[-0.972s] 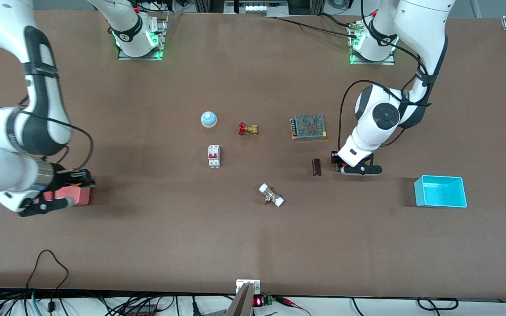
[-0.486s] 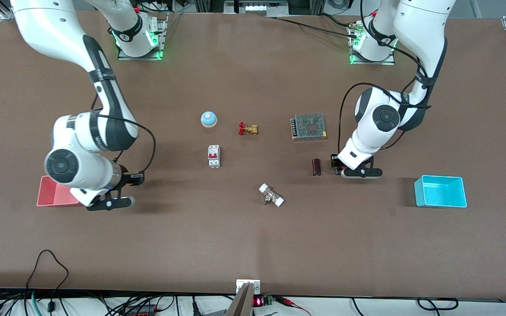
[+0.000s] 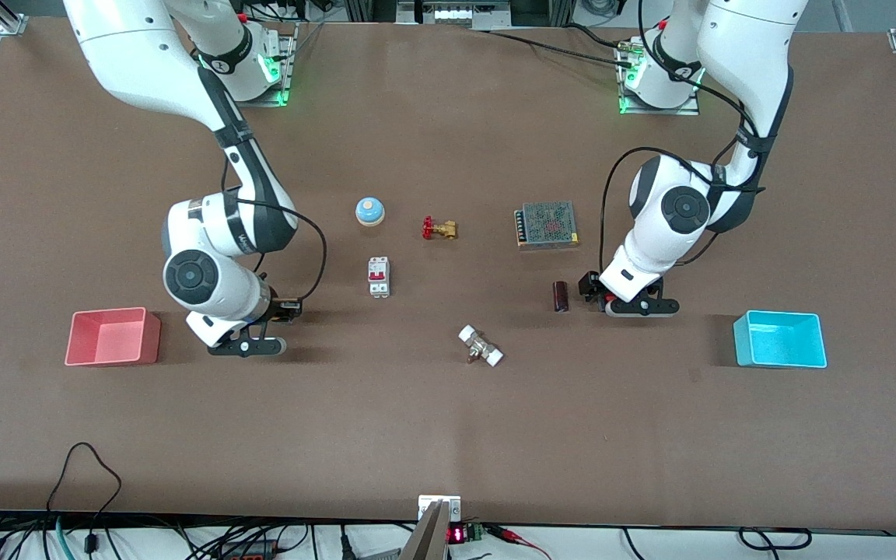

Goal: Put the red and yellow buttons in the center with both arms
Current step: 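Carry the yellow button and the red button toward the table center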

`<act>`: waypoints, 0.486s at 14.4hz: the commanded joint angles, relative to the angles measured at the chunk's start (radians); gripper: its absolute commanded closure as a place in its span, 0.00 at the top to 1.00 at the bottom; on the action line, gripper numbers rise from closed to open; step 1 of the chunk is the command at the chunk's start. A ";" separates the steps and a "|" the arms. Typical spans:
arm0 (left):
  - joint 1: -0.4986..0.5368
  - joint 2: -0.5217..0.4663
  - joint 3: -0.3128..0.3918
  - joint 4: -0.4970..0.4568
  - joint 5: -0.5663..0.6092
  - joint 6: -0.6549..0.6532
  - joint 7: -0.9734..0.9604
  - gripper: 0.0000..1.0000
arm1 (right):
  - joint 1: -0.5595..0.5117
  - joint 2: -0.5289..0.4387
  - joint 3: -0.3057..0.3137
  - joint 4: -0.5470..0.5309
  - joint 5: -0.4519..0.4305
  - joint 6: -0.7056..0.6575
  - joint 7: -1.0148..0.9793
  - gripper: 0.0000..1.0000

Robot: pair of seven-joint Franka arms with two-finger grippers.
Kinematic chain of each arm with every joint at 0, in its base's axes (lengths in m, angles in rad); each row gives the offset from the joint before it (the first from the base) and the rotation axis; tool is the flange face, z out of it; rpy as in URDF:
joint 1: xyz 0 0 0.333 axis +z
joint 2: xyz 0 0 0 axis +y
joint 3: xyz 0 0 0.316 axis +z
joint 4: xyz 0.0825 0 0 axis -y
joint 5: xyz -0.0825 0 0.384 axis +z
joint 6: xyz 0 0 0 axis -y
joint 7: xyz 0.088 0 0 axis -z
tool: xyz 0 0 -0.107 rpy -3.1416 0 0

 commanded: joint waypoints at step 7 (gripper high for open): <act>0.022 -0.093 0.135 0.277 -0.002 -0.510 0.120 1.00 | 0.043 0.019 -0.008 -0.024 0.011 0.046 0.056 0.33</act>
